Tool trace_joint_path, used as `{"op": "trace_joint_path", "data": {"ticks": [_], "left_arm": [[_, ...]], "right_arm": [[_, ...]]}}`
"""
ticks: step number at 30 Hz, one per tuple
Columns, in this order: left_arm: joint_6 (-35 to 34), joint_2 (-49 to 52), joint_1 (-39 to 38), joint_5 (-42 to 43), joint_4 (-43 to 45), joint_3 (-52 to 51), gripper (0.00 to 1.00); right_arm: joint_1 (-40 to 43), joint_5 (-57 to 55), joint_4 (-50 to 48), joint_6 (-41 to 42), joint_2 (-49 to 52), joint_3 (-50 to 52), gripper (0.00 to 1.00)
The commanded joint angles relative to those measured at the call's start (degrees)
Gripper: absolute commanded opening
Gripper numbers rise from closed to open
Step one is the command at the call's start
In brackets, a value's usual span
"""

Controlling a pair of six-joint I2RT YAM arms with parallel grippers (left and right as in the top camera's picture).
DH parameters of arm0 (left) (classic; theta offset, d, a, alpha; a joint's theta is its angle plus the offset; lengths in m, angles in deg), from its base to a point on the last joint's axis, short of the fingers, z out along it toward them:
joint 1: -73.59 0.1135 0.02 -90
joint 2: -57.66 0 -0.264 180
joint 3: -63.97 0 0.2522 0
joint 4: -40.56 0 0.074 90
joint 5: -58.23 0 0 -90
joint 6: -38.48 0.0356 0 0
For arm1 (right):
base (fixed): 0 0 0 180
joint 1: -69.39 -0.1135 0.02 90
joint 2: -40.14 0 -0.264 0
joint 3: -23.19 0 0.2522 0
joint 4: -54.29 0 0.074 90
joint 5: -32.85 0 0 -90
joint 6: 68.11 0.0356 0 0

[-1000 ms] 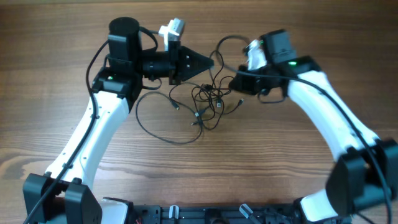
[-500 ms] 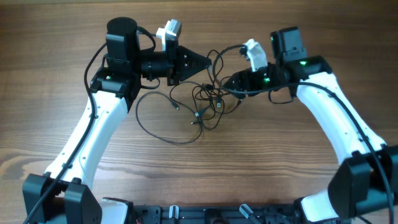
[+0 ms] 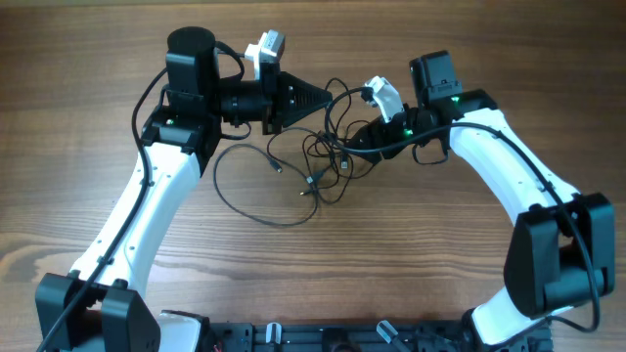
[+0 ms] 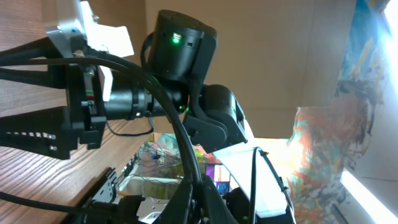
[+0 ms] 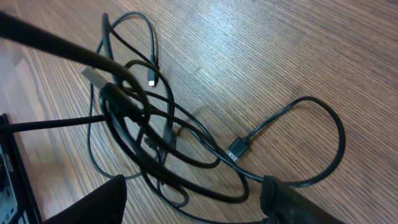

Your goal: Untangle cables

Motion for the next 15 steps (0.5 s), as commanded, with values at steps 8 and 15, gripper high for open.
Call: {"op": "trace_joint_path", "data": {"ticks": [8, 15], "left_arm": [[-0.35, -0.37, -0.11, 0.11, 0.20, 0.39, 0.04], [-0.15, -0.37, -0.11, -0.39, -0.15, 0.39, 0.04]], "right_arm": [[-0.46, 10.08, -1.66, -1.05, 2.64, 0.48, 0.04], [-0.15, 19.30, -3.82, 6.86, 1.68, 0.37, 0.04]]}}
